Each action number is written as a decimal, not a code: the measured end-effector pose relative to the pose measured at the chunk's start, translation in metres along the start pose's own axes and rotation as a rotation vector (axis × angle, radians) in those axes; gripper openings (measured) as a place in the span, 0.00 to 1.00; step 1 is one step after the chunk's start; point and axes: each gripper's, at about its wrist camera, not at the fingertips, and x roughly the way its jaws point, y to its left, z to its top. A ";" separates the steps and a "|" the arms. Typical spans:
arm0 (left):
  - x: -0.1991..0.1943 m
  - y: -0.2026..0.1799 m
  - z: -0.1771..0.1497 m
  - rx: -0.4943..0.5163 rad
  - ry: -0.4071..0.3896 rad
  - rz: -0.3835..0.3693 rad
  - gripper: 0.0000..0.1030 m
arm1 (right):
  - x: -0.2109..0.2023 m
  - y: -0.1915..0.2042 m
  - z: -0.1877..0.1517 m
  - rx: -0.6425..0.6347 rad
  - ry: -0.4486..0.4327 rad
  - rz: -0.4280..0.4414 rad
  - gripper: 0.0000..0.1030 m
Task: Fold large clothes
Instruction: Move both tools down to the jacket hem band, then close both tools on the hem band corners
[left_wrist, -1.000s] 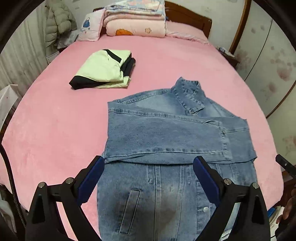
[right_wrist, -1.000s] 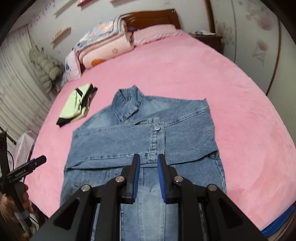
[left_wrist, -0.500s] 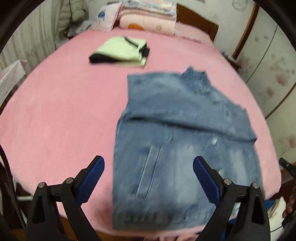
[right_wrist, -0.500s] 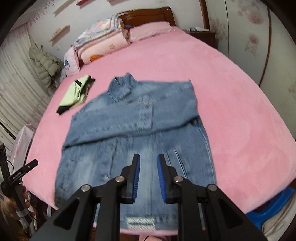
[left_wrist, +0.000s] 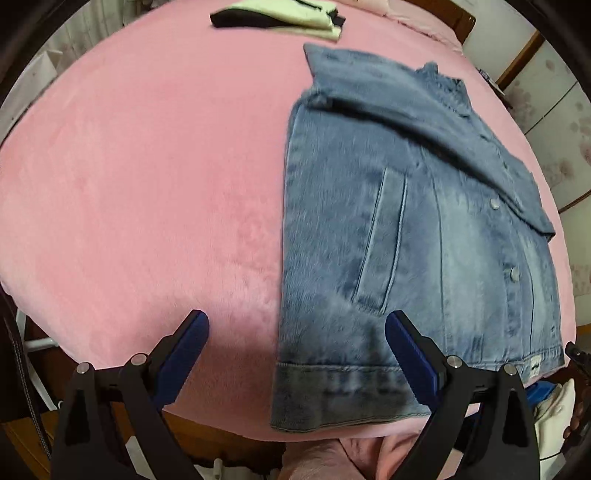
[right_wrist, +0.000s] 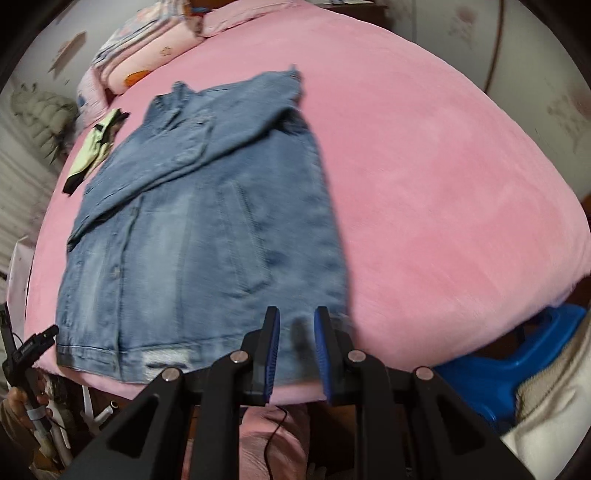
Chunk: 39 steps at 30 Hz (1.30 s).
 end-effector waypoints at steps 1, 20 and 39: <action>0.004 0.000 -0.003 0.006 0.011 0.003 0.93 | 0.001 -0.008 -0.004 0.016 0.004 -0.008 0.23; 0.005 0.031 -0.028 -0.020 0.069 -0.136 0.86 | 0.050 -0.043 -0.012 0.153 0.126 0.225 0.40; 0.027 -0.010 -0.019 0.005 0.159 -0.118 0.71 | 0.067 -0.036 -0.003 0.188 0.224 0.139 0.37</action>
